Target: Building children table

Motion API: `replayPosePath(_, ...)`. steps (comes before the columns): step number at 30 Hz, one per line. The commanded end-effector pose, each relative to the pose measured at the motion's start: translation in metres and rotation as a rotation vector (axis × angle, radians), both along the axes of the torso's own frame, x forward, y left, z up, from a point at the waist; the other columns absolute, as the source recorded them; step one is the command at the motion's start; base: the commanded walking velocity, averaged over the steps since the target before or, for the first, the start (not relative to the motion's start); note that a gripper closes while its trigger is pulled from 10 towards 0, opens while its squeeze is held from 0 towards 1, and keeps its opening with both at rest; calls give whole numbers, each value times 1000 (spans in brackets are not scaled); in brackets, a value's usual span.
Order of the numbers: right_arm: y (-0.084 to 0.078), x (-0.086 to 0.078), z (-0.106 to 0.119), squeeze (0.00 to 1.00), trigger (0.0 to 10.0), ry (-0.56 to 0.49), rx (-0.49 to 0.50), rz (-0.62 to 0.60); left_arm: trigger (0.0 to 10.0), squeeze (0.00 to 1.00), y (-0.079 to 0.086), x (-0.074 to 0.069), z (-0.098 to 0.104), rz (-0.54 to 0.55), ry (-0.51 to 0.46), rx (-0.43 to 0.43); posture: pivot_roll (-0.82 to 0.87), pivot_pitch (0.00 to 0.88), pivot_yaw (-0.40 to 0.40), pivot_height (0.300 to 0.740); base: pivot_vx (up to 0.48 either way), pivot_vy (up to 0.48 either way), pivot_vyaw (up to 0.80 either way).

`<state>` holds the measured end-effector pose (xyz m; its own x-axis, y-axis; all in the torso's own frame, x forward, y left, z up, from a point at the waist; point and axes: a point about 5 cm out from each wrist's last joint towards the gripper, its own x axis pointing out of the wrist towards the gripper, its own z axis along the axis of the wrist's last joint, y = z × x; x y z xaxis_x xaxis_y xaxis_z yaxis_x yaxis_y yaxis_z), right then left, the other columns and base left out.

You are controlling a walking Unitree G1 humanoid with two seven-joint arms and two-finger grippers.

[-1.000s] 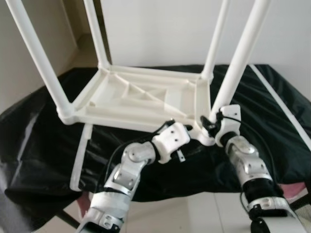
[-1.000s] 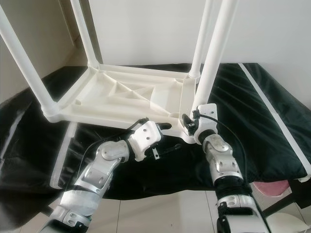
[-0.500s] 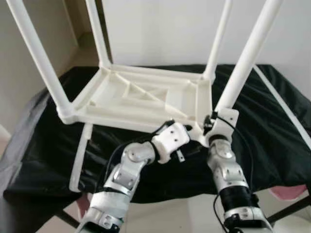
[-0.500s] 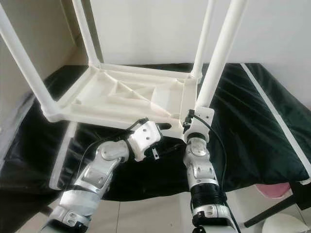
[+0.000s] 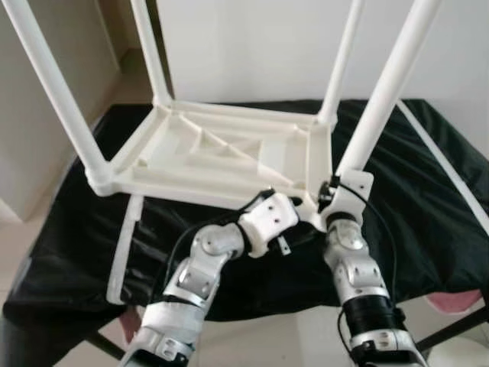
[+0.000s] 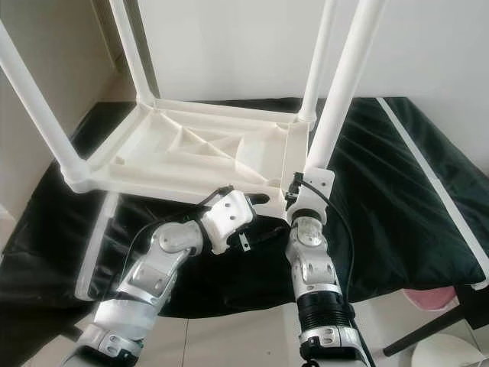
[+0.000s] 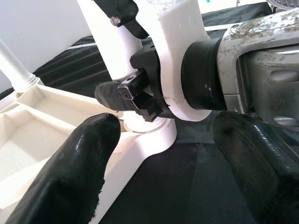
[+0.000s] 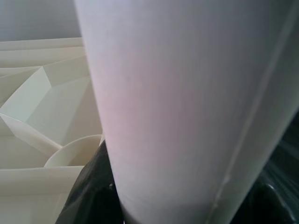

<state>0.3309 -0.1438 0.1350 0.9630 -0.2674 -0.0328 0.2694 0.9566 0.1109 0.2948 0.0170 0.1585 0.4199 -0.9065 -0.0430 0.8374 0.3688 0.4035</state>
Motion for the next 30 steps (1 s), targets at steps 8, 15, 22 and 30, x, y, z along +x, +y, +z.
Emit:
replayPosePath(8, 3, -5, -12, 1000, 10000, 46, 52, 28, 10000, 0, 1, 2, -1, 104, -20, -31, -52, 0, 0, 740, 0, 0, 0)
replayPosePath(15, -3, -11, -8, 1000, 10000, -15, 11, 61, 10000, 0, 1, 1, -1, 104, -19, -33, -48, 0, -6, 740, 0, 0, 0)
replayPosePath(22, -10, -24, -17, 0, 10000, -7, -17, 91, 10000, 0, 3, 1, -2, 108, -18, -30, -50, 0, -6, 740, 0, 0, 0)
replayPosePath(30, -19, -50, -30, 0, 10000, -17, -44, 180, 10000, 0, 16, 5, -4, 132, -16, -10, -67, 0, 7, 740, 0, 0, 0)
